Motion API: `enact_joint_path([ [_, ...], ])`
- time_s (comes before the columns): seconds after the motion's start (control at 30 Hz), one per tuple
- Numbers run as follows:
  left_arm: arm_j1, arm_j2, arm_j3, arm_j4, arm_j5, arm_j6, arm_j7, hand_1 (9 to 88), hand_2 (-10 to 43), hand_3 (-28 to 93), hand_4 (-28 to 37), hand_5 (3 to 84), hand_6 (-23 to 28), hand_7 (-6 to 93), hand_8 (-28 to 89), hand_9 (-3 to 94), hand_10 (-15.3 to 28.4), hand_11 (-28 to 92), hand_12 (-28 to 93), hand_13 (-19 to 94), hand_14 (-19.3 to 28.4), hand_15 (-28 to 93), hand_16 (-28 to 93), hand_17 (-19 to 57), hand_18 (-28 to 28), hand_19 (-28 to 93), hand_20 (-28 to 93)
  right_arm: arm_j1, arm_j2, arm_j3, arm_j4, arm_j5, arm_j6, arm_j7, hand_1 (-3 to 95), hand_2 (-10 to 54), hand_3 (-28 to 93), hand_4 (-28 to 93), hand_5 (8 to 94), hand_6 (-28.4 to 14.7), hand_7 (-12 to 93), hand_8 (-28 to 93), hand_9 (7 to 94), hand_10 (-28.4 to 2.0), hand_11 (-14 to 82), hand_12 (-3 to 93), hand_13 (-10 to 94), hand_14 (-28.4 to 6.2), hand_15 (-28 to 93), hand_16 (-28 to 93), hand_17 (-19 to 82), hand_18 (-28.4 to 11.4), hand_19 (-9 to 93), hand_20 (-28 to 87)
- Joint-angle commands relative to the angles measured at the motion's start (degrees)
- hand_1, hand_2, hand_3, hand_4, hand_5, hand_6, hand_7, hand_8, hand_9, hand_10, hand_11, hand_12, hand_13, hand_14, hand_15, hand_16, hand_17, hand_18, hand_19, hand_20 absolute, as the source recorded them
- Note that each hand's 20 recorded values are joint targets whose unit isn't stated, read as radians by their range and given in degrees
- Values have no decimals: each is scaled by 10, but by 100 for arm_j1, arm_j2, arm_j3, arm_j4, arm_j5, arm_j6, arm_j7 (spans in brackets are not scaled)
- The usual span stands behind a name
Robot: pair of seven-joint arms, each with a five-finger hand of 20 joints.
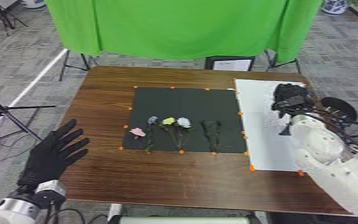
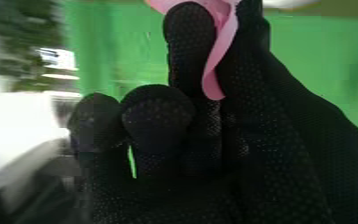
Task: Arrange flowers
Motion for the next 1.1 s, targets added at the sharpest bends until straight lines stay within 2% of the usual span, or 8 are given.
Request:
enact_joint_path([
  [0.03,-89,31,84,48,7,-100,-106,221,-30,677,-283,242,27,175,-103,223,111,135,192,179,160,232,15,-117,234,375,86,542,-653,-880,-586,-558,228,-901,499,-95,831,-283,744,37,401,-28,919,-36,156,413,777,-35,712,309,389,-194,925,513],
  [0.13,-95,38,94,41,6,-81,-104,221,-30,677,-283,242,28,175,-103,223,112,136,192,179,161,233,15,-118,234,375,86,619,-883,-996,-464,-592,73,-1036,494,-95,831,-283,743,39,402,-30,918,-35,155,414,772,-33,716,313,383,-190,925,515],
  [0.27,-49,10,75,12,-1,-38,-102,222,-29,677,-283,242,28,175,-103,224,112,136,192,179,160,232,14,-118,234,376,86,897,-1021,-1277,-81,-573,249,-1149,492,-95,831,-283,741,41,405,-32,918,-36,154,414,768,-34,720,316,382,-190,924,516],
  [0.47,-35,-10,72,9,0,-21,-90,221,-30,678,-283,243,28,176,-103,225,113,138,191,179,160,232,15,-118,234,375,85,1197,-1107,-1576,363,-845,547,-1114,494,-95,826,-283,741,42,404,-36,918,-35,153,414,765,-35,727,318,382,-189,926,519],
  [0.57,-47,-16,79,17,3,-24,-89,221,-30,678,-283,243,28,176,-104,225,114,137,190,179,161,232,14,-118,234,376,86,1235,-1118,-1641,474,-1001,530,-1151,495,-95,822,-283,742,42,402,-39,917,-37,153,414,764,-35,729,318,382,-188,927,521],
  [0.83,-73,-4,105,31,3,-27,-69,220,-31,679,-283,244,28,176,-104,226,114,137,189,179,160,234,14,-118,234,376,85,1222,-1154,-1671,422,-902,422,-1239,464,-95,807,-283,725,43,400,-35,905,-37,140,416,748,-35,742,325,374,-186,925,526],
  [0.97,-82,-17,100,42,3,-31,-83,220,-30,678,-283,244,28,176,-104,226,113,138,190,179,160,233,14,-118,234,376,85,1155,-1175,-1635,321,-832,394,-1366,427,-95,789,-283,713,41,402,-36,877,-45,191,375,737,-38,749,322,368,-186,921,534],
  [1.1,-102,-12,108,45,3,-45,-97,221,-30,677,-283,244,28,176,-103,226,113,138,190,179,160,233,13,-118,234,376,85,1144,-1190,-1627,282,-809,28,-1348,392,-95,774,-283,699,38,401,-36,847,-54,253,312,728,-40,755,321,360,-187,916,544],
])
